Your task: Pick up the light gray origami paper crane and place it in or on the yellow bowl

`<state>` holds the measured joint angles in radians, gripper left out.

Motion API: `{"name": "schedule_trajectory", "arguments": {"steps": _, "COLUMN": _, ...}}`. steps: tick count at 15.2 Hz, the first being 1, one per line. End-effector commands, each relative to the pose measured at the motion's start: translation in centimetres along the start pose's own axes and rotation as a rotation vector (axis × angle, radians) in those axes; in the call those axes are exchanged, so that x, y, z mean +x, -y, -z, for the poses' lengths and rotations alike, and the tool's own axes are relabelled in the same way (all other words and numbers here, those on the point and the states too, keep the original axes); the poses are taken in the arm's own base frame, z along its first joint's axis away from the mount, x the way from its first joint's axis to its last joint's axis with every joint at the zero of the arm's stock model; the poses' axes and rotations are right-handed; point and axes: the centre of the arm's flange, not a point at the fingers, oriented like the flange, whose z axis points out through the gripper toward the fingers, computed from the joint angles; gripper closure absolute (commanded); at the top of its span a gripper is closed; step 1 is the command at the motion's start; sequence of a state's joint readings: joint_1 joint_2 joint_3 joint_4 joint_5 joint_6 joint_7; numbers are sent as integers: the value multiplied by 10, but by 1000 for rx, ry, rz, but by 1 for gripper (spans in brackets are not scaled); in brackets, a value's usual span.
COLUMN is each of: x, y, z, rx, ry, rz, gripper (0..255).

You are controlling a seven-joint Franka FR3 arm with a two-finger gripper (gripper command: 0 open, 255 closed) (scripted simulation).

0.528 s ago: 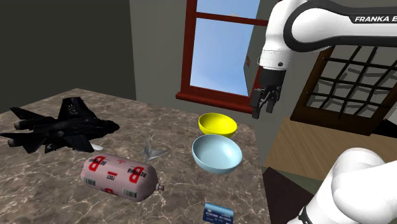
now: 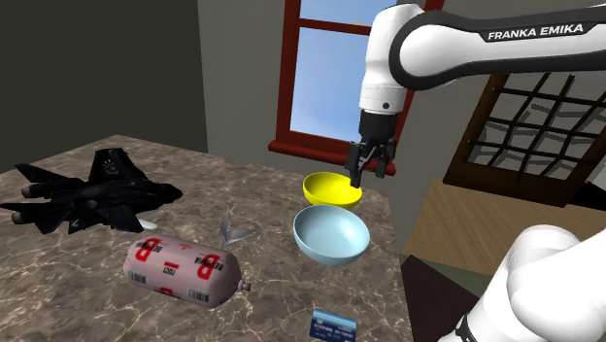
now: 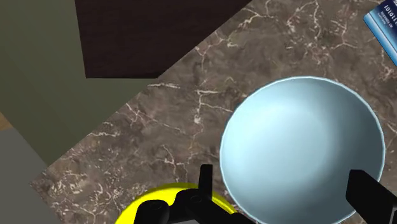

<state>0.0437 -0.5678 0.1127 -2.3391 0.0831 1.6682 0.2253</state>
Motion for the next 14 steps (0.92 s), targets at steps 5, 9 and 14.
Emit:
{"name": "schedule_trajectory", "arguments": {"steps": 5, "x": 48, "y": 64, "z": -19, "rx": -11, "ry": 2, "rz": -15, "gripper": 0}}
{"name": "schedule_trajectory", "arguments": {"steps": 9, "x": 79, "y": 106, "z": -32, "rx": -18, "ry": 3, "rz": -25, "gripper": 0}}
{"name": "schedule_trajectory", "arguments": {"steps": 14, "x": 120, "y": 157, "z": -49, "rx": -28, "ry": 5, "rz": -38, "gripper": 0}}
